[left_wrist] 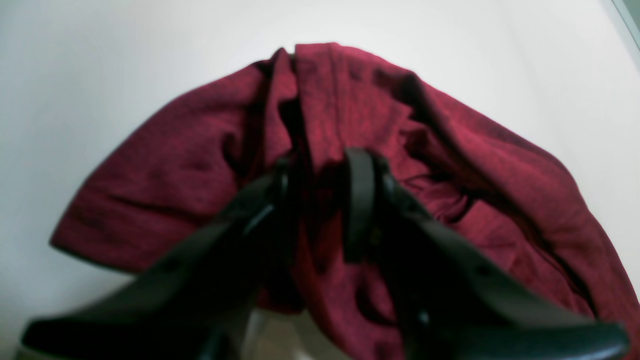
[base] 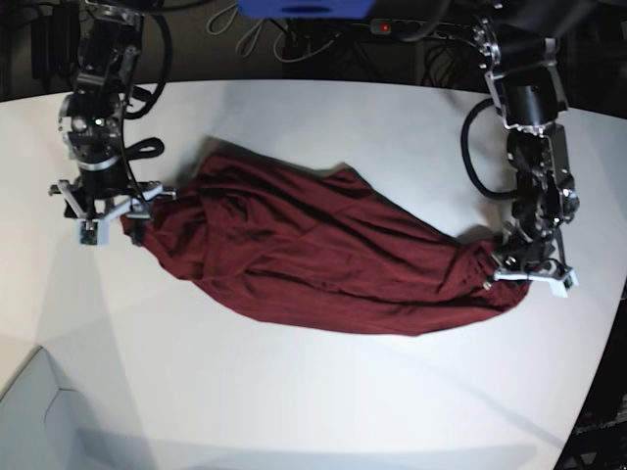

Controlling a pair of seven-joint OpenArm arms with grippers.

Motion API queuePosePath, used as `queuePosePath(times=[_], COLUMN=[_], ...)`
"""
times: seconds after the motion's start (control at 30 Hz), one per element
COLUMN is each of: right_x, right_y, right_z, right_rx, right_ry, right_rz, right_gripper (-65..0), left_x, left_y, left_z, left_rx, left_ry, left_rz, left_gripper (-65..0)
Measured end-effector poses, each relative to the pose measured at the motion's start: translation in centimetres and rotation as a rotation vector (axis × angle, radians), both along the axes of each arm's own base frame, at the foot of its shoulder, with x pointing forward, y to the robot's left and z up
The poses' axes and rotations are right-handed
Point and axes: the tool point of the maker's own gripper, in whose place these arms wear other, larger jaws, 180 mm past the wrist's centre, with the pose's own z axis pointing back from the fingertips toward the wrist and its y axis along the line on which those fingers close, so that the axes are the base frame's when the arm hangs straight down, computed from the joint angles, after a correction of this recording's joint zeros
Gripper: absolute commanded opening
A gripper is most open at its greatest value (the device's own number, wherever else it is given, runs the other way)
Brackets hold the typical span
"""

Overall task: Layout the t-shirt on the table in an organized manner, then fold the t-shirt properly
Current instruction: 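Drag the left gripper's shirt end along the table away from the right gripper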

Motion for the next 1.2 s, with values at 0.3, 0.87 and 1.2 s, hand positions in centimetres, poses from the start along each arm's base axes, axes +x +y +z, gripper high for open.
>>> queuePosePath(times=[0.3, 0.87, 1.2], right_x=[0.0, 0.0, 0.0], right_y=[0.0, 0.0, 0.0], right_z=[0.0, 0.0, 0.0], right_rx=[0.000, 0.000, 0.000], right_ry=[0.000, 0.000, 0.000], right_rz=[0.000, 0.000, 0.000], right_gripper=[-29.1, -29.1, -29.1], left_x=[0.3, 2.0, 2.7], left_y=[0.0, 0.0, -0.8], left_z=[0.3, 2.2, 4.0], left_rx=[0.001, 0.006, 0.005], left_ry=[-0.008, -0.055, -0.108], left_rz=[0.001, 0.001, -0.012], left_gripper=[-51.0, -64.9, -64.5])
